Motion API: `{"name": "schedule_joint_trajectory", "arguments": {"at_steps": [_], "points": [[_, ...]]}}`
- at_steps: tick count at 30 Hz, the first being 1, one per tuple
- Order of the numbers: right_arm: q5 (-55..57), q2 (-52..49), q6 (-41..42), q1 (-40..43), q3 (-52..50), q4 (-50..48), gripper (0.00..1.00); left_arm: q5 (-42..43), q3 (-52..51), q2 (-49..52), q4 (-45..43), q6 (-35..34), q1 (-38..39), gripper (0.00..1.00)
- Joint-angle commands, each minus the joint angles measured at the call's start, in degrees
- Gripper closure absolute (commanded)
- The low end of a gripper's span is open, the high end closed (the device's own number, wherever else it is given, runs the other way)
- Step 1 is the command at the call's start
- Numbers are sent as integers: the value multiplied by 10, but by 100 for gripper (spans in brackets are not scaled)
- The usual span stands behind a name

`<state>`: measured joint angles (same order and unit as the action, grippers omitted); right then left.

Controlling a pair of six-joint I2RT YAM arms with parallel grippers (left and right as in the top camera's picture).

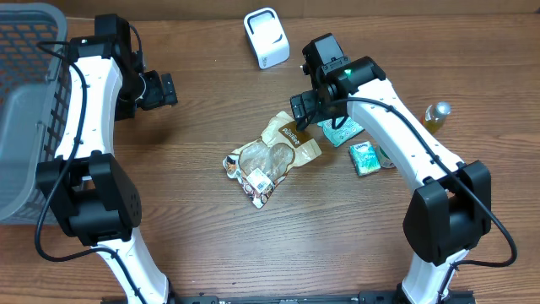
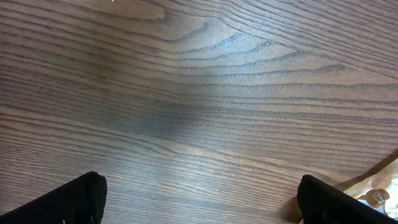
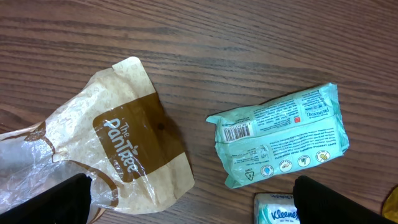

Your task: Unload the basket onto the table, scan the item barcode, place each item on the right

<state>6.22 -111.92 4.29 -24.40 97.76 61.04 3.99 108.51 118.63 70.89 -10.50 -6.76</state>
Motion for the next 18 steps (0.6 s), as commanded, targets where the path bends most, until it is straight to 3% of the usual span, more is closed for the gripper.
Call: {"name": "schedule_joint_trajectory", "arguments": {"at_steps": [1,18], "points": [[2,3,4,-5,-3,-3,0,-4,3,-7,0,2,0,1],[2,144,4,-149,-3,-3,0,-4,3,-7,0,2,0,0]]}}
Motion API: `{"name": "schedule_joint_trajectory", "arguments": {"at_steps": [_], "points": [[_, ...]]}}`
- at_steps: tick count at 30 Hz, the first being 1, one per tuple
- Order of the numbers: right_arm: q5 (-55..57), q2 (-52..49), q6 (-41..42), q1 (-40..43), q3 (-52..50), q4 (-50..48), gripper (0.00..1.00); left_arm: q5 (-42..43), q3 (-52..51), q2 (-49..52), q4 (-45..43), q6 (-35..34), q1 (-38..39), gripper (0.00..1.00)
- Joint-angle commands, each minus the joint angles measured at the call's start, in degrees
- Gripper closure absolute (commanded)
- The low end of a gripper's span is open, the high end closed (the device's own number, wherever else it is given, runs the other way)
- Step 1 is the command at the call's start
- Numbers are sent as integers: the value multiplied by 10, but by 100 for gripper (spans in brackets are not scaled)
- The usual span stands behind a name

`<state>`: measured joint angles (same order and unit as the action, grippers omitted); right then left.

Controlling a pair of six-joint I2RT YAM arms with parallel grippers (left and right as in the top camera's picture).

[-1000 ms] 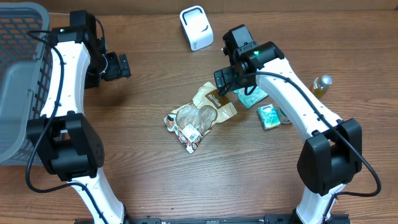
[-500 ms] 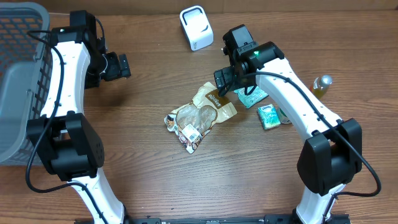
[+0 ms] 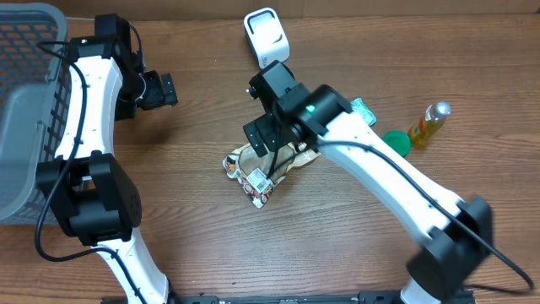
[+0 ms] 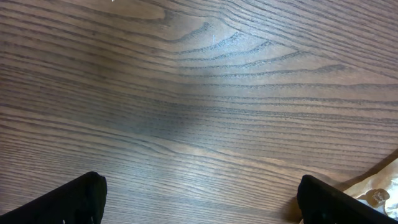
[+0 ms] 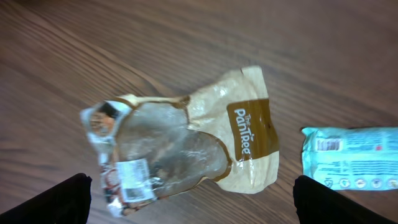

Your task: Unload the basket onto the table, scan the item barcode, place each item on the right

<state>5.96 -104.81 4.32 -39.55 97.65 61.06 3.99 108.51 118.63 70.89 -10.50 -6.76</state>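
Note:
A clear and brown PanTree bread bag (image 5: 186, 146) lies flat on the wooden table, with a white printed label (image 5: 134, 180) near its clear end. In the overhead view my right gripper (image 3: 272, 131) hangs over the bag (image 3: 257, 173) and covers its upper part. The right gripper (image 5: 199, 202) is open, its fingers wide apart with nothing between them. A white barcode scanner (image 3: 266, 35) stands at the back of the table. My left gripper (image 3: 160, 90) is far to the left, open (image 4: 199, 199) above bare wood.
A teal wipes pack (image 5: 351, 158) lies just right of the bag and shows past my right arm (image 3: 363, 110). A green round thing (image 3: 396, 142) and a yellow bottle (image 3: 426, 122) sit further right. A grey basket (image 3: 25, 110) fills the left edge.
My right gripper has moved left, from above the bag's brown end and the wipes pack to above the bag's middle. The whole bag now shows in its wrist view. The left arm has not moved.

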Motion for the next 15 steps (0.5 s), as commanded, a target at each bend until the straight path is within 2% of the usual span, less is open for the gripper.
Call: {"name": "schedule_joint_trajectory", "arguments": {"at_steps": [1,15], "points": [[4,102,4,3,-2,-4,0,-4,3,-7,0,2,0,1],[4,353,4,5,-2,8,0,-4,3,-7,0,2,0,0]]}}
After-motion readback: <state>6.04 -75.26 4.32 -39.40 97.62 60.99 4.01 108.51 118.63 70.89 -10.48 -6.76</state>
